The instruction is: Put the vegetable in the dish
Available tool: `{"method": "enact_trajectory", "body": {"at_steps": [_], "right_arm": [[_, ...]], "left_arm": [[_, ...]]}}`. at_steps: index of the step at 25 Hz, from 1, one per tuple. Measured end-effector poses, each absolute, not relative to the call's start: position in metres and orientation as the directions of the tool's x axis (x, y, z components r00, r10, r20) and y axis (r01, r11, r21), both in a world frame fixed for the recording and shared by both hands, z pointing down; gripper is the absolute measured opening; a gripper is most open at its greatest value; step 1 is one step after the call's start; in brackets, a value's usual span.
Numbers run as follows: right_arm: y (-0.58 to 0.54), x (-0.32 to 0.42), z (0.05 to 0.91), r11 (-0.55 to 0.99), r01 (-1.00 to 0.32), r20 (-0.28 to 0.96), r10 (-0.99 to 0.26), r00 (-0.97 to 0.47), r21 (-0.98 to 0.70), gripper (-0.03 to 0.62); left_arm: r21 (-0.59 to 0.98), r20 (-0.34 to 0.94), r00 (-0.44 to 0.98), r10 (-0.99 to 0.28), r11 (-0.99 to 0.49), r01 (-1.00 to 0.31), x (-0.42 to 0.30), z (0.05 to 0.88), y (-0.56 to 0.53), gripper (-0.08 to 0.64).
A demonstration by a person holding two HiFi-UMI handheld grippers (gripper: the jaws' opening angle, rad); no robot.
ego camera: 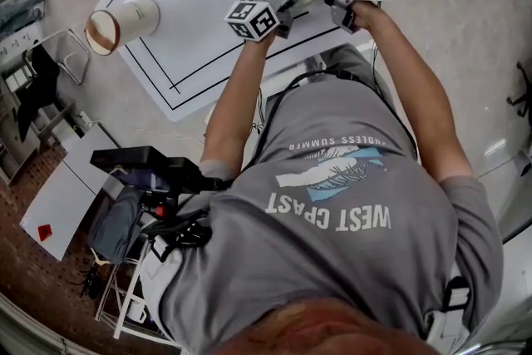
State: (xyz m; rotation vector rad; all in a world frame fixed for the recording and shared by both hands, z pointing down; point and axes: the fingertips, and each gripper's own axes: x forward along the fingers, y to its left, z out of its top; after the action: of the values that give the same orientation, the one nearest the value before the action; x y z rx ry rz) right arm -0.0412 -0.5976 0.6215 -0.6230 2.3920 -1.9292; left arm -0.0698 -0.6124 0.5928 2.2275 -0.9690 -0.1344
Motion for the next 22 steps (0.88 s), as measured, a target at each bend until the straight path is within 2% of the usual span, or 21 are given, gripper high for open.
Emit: {"method": "enact_trajectory", "body": {"at_steps": [2,5,12,21,22], "right_arm": [[-0.601,-0.042,0.621,0.159,-0.292,0.232,-0.314,-0.921,-0.943,0.225],[-0.604,-0.038,0.627,0.165,-0.359,0.293,-0.324,-0.899,-0.918,0.225],[-0.624,-0.019,0.627,0.329,-0.5,0.425,-0.276,-0.862,-0.801,0.224],[-0.605,-0.032,0.63,0.472,-0.557,0.466,-0.305,-0.831,-0.684,0.222],[-0.603,-0.031,0.623,0.493,-0.562,0.465,-0.317,-0.827,-0.664,0.19]], "left_arm": [[0.617,0.171,0.691,-0.703,-0.47,-0.631,-0.071,0.593,-0.616,0.538],[0.564,0.203,0.655,-0.728,-0.46,-0.686,-0.075,0.595,-0.617,0.538],[0.478,0.255,0.627,-0.736,-0.468,-0.743,-0.065,0.595,-0.631,0.537],[0.391,0.265,0.647,-0.715,-0.533,-0.75,-0.086,0.59,-0.604,0.535],[0.379,0.257,0.645,-0.719,-0.539,-0.752,-0.089,0.584,-0.6,0.535]]}}
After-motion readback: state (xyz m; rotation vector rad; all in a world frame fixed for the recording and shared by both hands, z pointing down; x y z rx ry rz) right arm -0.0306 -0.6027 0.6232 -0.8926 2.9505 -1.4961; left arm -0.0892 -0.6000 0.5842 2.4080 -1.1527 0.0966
